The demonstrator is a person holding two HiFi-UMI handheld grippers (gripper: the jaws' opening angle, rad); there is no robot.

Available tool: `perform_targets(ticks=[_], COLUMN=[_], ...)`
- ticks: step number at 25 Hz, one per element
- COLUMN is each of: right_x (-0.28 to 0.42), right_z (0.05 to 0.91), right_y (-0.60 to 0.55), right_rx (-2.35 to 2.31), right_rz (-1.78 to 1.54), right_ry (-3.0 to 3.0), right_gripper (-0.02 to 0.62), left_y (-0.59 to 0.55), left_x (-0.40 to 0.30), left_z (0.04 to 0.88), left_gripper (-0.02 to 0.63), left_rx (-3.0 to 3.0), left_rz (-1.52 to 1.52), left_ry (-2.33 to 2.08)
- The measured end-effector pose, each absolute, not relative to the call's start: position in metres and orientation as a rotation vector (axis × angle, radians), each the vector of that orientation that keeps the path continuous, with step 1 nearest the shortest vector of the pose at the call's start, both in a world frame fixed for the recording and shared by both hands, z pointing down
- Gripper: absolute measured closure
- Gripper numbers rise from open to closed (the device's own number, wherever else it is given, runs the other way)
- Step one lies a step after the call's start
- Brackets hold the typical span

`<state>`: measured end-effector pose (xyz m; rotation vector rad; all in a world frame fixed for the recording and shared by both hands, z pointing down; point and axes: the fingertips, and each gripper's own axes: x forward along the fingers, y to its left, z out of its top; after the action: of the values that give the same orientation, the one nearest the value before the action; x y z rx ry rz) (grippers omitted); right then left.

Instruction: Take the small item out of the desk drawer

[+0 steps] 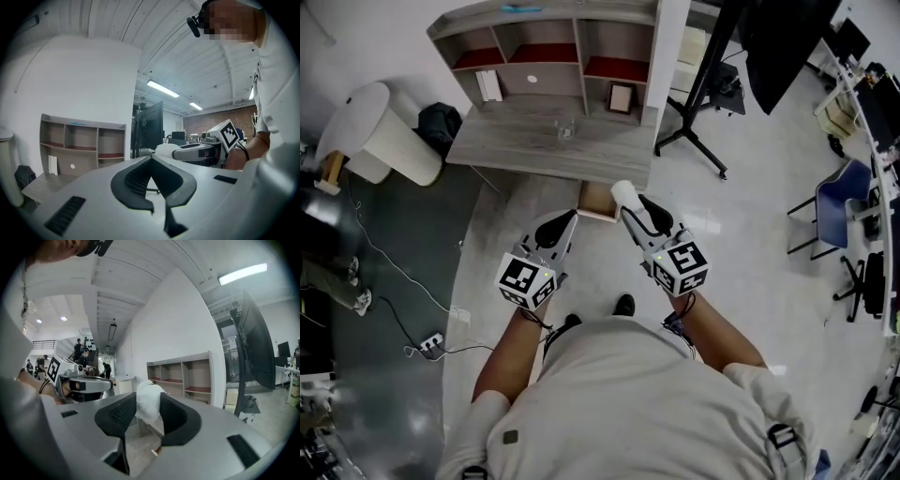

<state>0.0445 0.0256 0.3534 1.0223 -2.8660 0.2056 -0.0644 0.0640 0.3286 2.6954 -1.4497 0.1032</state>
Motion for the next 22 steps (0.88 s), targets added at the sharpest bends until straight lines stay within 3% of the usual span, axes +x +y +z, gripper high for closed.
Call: perform_targets(ticks=[22], right_x=[-0.055], right_z=[0.353], right_y=[0.186], right_rx=[1.126], right_rz=[0.166], right_ry=[-2.857], right_gripper=[0.431], left_y=[0.207], left_x=[-0.178], left_z=[0.322], left_gripper=[0.591], left_rx=[2.791], left_rz=[0.058], left_ry=[-1.284])
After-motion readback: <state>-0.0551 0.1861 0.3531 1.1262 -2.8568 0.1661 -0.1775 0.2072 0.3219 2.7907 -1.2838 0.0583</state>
